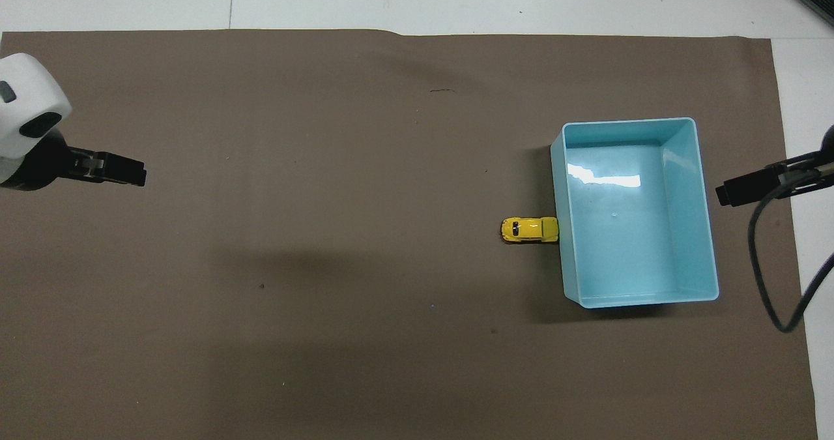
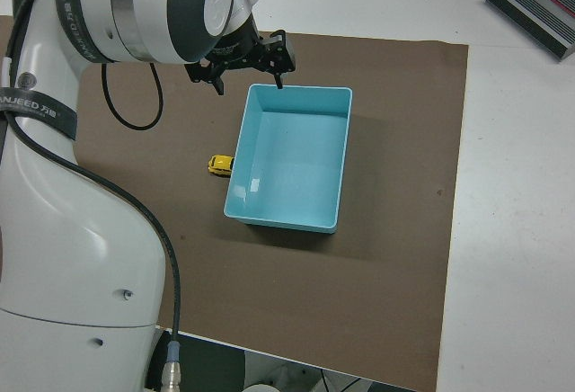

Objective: Wind up and store yellow beetle car
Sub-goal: 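Reach the right gripper toward the car beside the blue box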

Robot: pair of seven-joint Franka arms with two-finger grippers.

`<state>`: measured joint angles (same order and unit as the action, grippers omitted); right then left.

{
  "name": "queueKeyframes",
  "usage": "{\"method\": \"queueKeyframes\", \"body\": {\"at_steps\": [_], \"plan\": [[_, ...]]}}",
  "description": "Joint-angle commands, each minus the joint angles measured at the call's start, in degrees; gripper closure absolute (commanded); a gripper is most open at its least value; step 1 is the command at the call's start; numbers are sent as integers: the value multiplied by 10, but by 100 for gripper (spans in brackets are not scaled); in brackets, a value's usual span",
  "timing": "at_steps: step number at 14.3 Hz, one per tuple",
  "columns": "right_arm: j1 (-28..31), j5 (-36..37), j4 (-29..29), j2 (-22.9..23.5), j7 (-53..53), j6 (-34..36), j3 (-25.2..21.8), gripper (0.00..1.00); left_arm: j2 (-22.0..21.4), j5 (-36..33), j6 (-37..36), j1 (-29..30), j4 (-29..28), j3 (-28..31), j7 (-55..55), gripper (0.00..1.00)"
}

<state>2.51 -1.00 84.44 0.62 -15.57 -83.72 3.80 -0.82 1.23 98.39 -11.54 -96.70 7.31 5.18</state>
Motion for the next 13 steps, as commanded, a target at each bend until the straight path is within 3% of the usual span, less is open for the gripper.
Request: {"method": "queueKeyframes", "body": {"at_steps": [1,7,13], "plan": [[2,-14,50,-34,-98,-24,5,0,8,-20,-85,13,76,0,-10,0],[-34,-4,87,-42,-315,-47,5,0,2,-19,-92,14,75,2,-17,0],[-63,-2,102,-42,-401,-73,5,0,1,-18,-94,13,74,2,-17,0]]}}
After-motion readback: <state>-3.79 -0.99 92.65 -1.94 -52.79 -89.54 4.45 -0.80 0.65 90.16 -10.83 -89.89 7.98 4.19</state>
